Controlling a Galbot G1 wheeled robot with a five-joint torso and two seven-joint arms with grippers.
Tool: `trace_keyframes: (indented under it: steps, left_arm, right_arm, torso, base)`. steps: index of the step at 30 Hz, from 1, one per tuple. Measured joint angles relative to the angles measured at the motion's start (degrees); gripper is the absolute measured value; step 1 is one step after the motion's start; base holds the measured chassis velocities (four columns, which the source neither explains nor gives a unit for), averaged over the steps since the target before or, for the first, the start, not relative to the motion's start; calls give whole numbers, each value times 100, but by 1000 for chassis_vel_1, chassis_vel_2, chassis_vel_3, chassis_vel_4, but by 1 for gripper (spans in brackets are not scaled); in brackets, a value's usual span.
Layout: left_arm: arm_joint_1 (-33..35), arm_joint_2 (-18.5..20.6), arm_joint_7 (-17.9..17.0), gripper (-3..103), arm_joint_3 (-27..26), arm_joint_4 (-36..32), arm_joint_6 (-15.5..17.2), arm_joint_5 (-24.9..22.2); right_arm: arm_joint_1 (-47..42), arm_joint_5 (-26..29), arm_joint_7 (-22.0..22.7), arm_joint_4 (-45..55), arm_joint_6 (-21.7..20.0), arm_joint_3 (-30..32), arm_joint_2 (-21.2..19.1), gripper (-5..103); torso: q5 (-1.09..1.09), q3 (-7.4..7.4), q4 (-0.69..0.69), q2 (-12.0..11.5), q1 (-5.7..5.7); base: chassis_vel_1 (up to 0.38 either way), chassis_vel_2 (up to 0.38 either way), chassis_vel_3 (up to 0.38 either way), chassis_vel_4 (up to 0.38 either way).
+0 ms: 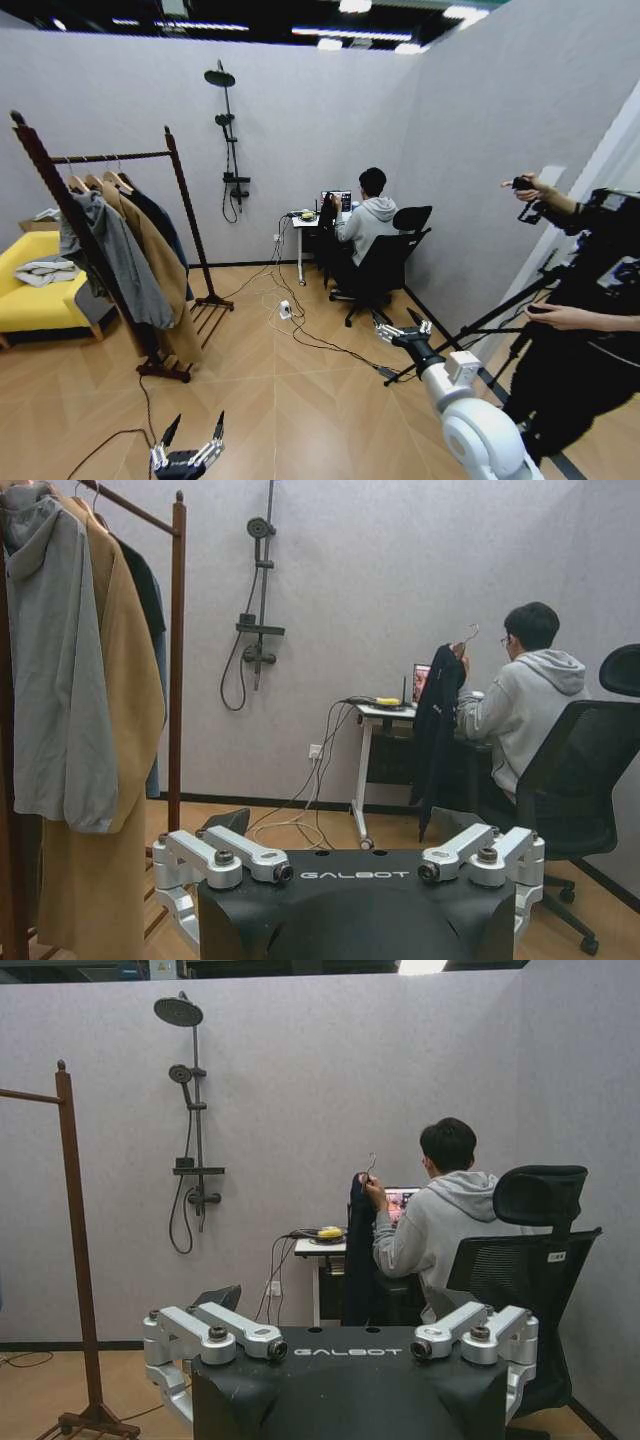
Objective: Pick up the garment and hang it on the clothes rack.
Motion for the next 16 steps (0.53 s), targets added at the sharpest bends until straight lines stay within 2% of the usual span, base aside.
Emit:
trace_keyframes:
  steps: [16]
  left_arm:
    - [0,0,0,100,0,0,0,0]
  right_arm:
    - [22,49,-20,31,-30,7,-50,100]
  torso:
    - [0,0,0,0,0]
  base:
    - [0,0,0,0]
